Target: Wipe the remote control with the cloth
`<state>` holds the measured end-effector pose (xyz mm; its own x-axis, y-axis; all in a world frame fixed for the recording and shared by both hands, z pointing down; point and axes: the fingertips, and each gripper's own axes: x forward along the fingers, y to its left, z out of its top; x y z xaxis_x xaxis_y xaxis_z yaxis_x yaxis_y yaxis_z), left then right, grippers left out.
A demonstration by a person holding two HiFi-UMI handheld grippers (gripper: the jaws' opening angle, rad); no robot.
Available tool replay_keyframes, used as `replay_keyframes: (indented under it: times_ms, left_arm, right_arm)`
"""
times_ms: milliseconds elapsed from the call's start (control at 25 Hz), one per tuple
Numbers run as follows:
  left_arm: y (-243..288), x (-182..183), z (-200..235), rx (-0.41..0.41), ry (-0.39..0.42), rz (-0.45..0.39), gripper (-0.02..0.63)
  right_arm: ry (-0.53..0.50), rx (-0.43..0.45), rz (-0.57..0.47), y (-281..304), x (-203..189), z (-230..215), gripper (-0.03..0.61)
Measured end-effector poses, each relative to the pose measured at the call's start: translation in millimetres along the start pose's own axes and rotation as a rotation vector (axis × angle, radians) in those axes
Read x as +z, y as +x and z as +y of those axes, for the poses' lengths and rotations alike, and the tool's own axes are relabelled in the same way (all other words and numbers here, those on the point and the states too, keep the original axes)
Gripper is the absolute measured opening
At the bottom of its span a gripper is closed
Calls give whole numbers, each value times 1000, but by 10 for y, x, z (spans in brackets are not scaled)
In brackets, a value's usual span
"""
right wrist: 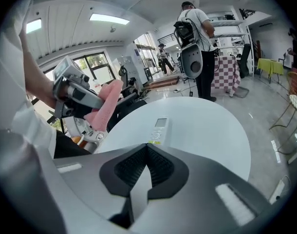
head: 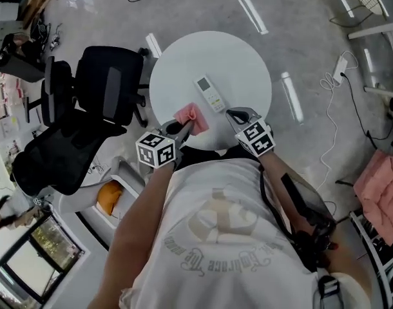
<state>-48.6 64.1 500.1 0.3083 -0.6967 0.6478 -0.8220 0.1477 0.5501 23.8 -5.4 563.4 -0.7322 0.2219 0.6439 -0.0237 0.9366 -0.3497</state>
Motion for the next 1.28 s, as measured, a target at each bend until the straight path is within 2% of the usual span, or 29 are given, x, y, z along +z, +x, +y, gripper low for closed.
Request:
replay_keyframes:
  times_ms: [280, 520, 640, 720, 1000, 1120, 1280]
  left_arm:
    - [119, 47, 201, -95, 46, 82, 18]
    - [212, 112, 360, -168, 101, 157, 18]
    - [240, 104, 416, -201, 129, 208, 18]
    - [267, 128, 481, -219, 160, 240, 18]
    - [484, 239, 406, -259, 234, 299, 18]
    - [554, 264, 353, -271, 257, 322, 18]
    - [650, 256, 313, -291, 283, 362, 18]
  right_arm:
    - [49, -125, 76, 159, -88, -22, 18]
    - [78, -206, 119, 323, -100, -3, 182]
    - [106, -252, 147, 458, -181, 7, 250]
    - [108, -277, 155, 585, -207, 6, 273]
    - [52, -367, 163, 634, -351, -112, 270]
    - [40, -379, 149, 618, -356, -128, 230]
    - [2, -375, 125, 625, -261, -124, 210]
